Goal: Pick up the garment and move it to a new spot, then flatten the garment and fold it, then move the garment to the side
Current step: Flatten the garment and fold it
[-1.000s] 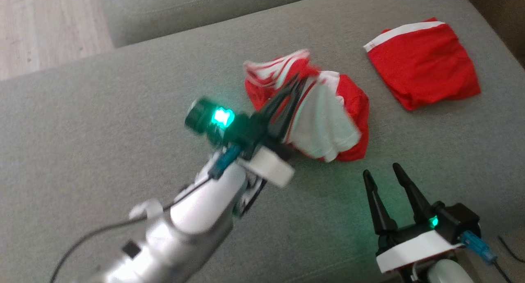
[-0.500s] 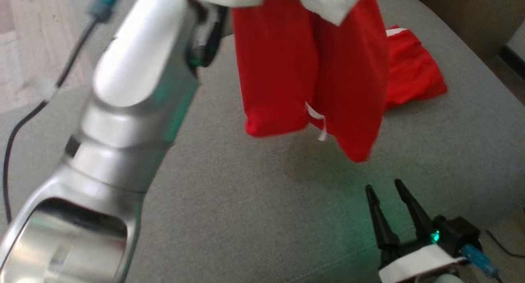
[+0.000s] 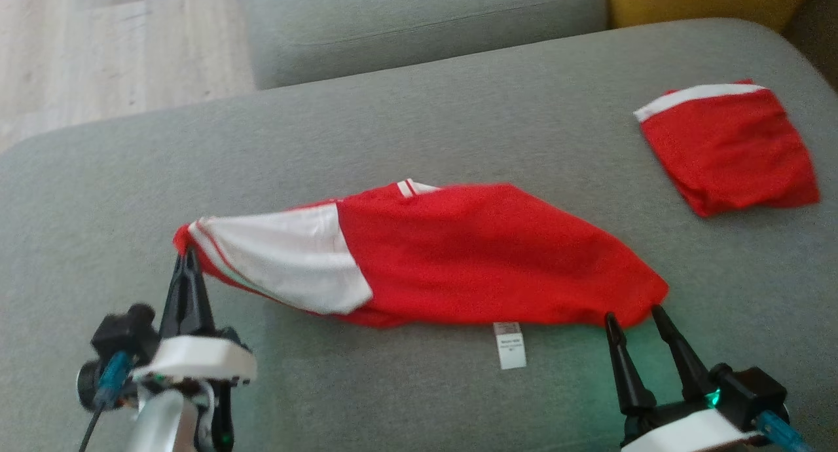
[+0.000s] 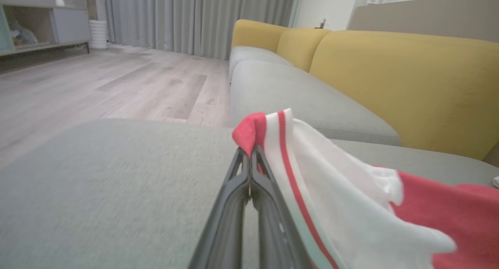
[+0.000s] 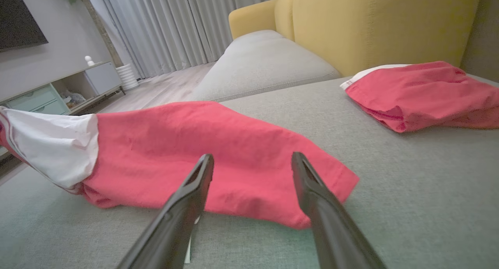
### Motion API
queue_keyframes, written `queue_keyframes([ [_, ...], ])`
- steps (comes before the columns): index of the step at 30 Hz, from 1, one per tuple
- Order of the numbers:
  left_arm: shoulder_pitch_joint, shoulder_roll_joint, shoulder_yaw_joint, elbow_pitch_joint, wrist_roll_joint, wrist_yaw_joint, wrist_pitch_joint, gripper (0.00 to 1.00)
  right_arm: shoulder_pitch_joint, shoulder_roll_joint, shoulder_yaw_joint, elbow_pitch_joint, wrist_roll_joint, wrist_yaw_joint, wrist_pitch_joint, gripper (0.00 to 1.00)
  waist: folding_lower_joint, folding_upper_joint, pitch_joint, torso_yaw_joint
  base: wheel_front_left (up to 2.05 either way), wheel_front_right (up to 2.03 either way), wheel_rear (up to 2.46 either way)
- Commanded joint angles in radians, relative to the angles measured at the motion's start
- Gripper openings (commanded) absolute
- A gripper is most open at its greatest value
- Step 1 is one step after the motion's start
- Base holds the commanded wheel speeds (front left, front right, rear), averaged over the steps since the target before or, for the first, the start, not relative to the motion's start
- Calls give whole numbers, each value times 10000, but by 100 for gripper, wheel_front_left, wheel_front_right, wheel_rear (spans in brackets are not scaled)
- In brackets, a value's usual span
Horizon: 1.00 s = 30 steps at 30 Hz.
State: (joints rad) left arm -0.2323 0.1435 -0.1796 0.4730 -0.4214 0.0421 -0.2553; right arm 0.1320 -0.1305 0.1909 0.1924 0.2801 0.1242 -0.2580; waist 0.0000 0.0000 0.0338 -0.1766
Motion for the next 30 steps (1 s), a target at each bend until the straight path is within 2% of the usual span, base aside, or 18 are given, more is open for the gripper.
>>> queue_keyframes([
  [1, -276, -33, 785, -498, 237, -71, -65, 24, -263, -66, 256, -317, -52, 65, -38, 100, 0, 0, 104, 429, 0, 0, 0],
  [2, -63, -118, 1021, -494, 345, -85, -65, 87, -289, -62, 246, -310, -53, 65, -38, 100, 0, 0, 115, 512, 0, 0, 0],
  [3, 102, -200, 1244, -506, 471, -78, -65, 100, -315, -51, 228, -310, -53, 65, -38, 100, 0, 0, 124, 585, 0, 0, 0],
  [6, 403, -323, 1660, -653, 1049, -105, -65, 100, -351, -42, 230, -322, -64, 65, -38, 100, 0, 0, 138, 752, 0, 0, 0],
  [11, 693, -137, 1757, -1405, 2279, -30, -65, 100, -363, -69, 263, -312, -46, 65, -38, 100, 0, 0, 159, 801, 0, 0, 0],
  [17, 1910, -6, 1017, -2188, 3642, -42, -65, 100, -394, 32, 195, -297, 1, 65, -38, 100, 0, 0, 275, 579, 0, 0, 0],
  [22, 2173, -29, -203, -1391, 4785, 10, -6, 100, -329, 156, 158, -282, 42, 65, -38, 100, 0, 0, 407, 588, 0, 0, 0],
  [30, 1113, -344, -655, 44, 4996, 132, 208, 100, -629, 99, 385, -217, 50, 65, -38, 100, 0, 0, 531, 424, 0, 0, 0],
])
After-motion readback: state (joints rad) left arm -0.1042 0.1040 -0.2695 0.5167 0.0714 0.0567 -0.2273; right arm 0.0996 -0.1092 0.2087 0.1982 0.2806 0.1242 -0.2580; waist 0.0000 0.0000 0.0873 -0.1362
